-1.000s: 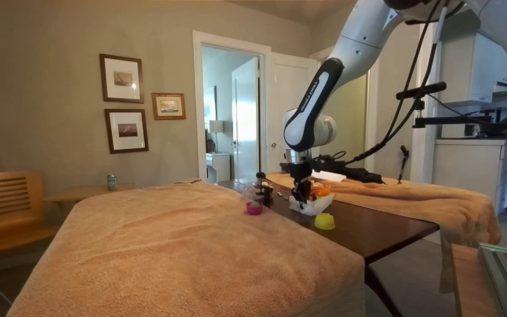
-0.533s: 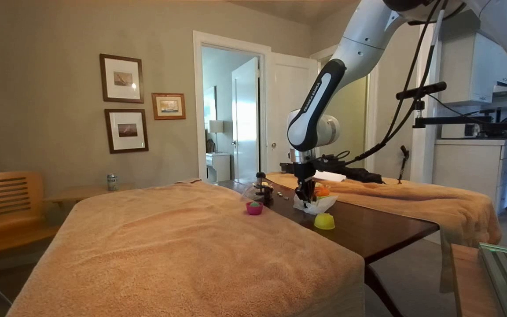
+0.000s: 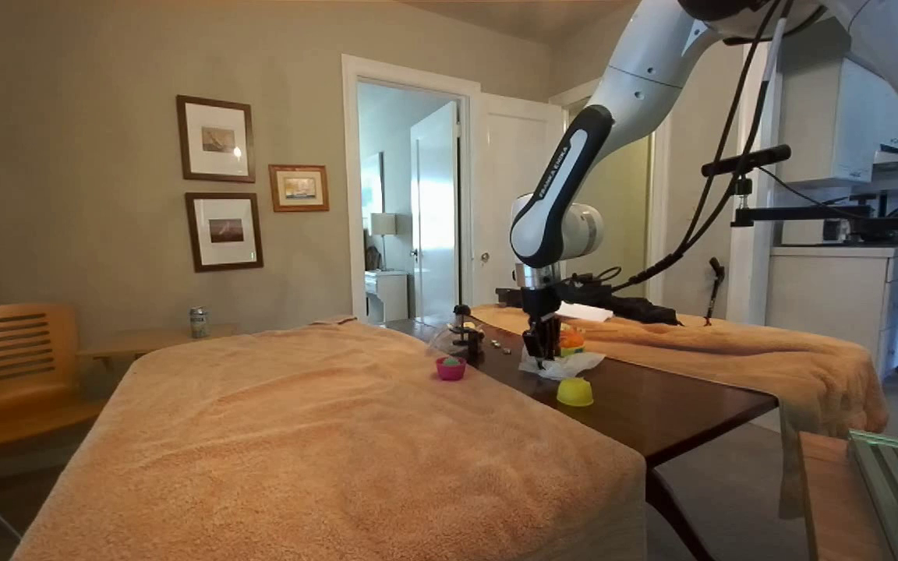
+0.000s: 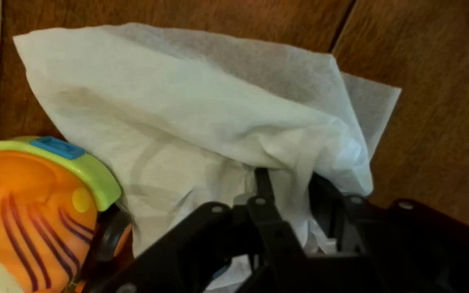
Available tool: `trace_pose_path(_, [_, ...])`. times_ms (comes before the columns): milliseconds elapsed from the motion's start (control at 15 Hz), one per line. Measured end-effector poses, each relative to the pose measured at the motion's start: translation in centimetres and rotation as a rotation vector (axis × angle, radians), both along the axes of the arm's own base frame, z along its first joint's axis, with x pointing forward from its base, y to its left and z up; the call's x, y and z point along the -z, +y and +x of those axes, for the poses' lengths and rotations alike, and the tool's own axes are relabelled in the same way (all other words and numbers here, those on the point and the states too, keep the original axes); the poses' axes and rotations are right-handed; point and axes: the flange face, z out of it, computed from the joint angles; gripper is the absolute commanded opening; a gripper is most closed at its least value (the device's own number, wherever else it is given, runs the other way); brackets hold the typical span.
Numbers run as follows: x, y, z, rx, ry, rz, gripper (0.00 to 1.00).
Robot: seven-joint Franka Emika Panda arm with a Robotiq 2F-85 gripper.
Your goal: Use the paper towel to clean the table
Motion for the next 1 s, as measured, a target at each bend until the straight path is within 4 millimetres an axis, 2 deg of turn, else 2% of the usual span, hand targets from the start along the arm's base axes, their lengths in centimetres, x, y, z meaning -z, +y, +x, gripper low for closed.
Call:
trace_pose_path(333, [0.2, -0.3, -0.3, 0.006, 0.005, 0.002, 0.97])
trace_pose_path(467, [0.5, -0.2, -0.4, 0.006, 0.011, 0.004, 1.00])
trace_pose_path(1000, [1.1, -0.2, -0.6, 0.019, 0.019, 0.010, 1.00])
